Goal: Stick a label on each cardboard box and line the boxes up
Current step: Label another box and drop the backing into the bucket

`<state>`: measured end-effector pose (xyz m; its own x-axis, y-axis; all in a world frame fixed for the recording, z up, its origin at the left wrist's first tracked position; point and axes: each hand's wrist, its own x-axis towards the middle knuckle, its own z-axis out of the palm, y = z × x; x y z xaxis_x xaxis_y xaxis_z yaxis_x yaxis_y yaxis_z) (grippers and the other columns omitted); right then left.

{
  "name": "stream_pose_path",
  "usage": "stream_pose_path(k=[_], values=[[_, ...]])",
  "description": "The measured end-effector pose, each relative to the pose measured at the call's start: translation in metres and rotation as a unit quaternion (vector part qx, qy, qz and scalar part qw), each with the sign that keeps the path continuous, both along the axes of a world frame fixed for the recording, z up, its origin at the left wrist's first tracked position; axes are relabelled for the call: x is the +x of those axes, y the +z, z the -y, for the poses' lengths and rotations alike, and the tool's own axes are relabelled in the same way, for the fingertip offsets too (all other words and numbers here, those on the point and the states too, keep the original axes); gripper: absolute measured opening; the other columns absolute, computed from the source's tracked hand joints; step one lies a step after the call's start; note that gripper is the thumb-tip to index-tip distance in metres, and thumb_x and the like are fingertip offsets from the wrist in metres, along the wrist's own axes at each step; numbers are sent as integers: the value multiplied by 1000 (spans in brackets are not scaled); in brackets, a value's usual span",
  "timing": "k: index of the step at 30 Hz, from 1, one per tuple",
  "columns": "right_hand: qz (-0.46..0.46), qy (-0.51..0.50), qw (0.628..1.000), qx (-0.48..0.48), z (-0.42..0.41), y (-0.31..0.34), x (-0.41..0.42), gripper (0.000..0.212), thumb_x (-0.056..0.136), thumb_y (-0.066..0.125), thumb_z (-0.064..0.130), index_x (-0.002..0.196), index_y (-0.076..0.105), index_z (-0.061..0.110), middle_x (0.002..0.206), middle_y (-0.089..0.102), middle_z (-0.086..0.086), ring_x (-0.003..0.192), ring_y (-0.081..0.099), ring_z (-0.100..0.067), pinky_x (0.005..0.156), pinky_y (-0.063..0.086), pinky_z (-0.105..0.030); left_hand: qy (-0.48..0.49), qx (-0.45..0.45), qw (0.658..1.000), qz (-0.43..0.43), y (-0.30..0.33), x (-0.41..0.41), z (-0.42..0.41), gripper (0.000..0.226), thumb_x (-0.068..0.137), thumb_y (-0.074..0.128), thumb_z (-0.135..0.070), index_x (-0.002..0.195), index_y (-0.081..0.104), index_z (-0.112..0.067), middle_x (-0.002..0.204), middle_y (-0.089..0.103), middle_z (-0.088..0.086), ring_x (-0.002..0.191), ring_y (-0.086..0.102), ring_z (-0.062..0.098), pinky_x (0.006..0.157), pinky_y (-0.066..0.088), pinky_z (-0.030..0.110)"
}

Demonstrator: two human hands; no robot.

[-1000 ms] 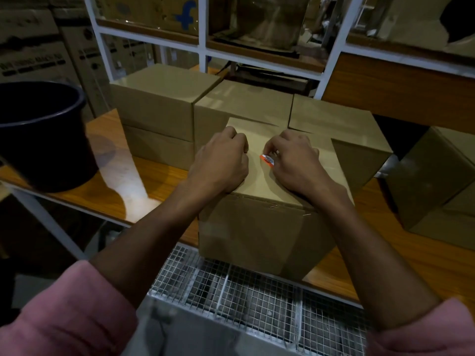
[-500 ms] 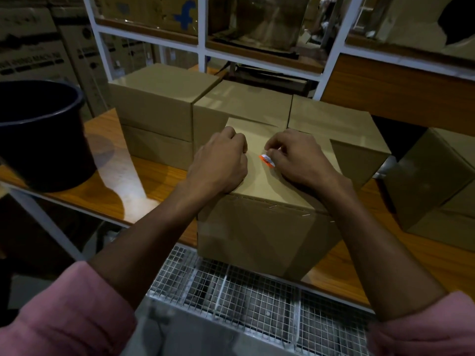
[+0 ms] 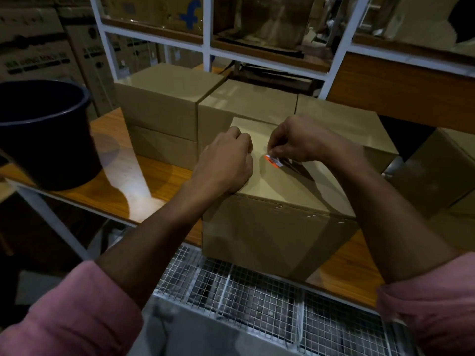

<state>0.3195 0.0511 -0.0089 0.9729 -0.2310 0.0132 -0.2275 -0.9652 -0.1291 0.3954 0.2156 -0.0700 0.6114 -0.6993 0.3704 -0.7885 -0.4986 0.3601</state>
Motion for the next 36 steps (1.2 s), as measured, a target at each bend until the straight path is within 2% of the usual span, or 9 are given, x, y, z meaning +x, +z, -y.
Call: stream_pose_path(k=[3,9,13,19,21,25,29,36], values=[[-21,4,1000,-6,0,3,4,11,95,68,20,104,74,19,101,71,4,96,66,-12,85,53,-30,1,2,1000,0,0,0,0,26,99,46,-26,119,61,-18,124,52,1,113,51,21,90,47,42],[-14,2,1000,-13,2,-3,7,13,95,67,22,106,73,20,100,69,5,92,62,-9,74,46,-23,-3,1,1000,2,2,-1,0,27,99,46,-26,120,62,-17,125,52,2,114,51,22,92,49,45],[-20,-1,1000,0,2,-5,8,12,95,66,23,105,72,20,98,67,5,94,62,-12,82,51,-29,0,3,1000,-1,2,-1,0,27,100,45,-26,119,61,-17,125,52,3,114,52,23,92,49,46],[-33,15,999,28,7,-11,6,5,94,65,29,96,65,25,95,62,4,92,59,-16,81,52,-35,1,3,1000,2,3,-2,-1,27,101,45,-27,121,61,-18,127,52,1,115,51,21,92,48,43],[-15,25,999,37,10,-14,1,5,95,64,31,96,64,26,94,61,6,90,59,-14,81,53,-35,1,2,1000,3,2,-2,-1,27,101,46,-27,122,61,-19,127,52,1,115,51,21,93,48,42],[90,67,993,36,15,-27,-21,14,99,58,28,109,67,22,100,57,6,93,57,-13,75,43,-21,-2,-3,1000,6,1,0,0,27,100,46,-25,121,61,-18,126,52,1,114,51,21,91,47,42],[113,88,988,54,14,-42,-35,29,100,54,28,128,64,25,104,49,-2,97,49,-17,82,43,-32,-9,-5,1000,6,-1,2,1,27,100,46,-26,120,62,-18,125,52,2,114,51,21,91,48,43],[112,129,985,32,15,-41,-24,26,98,48,31,117,64,26,100,46,-5,91,45,-19,79,43,-40,-11,-8,1000,11,-1,2,0,27,99,46,-26,118,62,-18,123,53,2,113,52,22,90,48,41]])
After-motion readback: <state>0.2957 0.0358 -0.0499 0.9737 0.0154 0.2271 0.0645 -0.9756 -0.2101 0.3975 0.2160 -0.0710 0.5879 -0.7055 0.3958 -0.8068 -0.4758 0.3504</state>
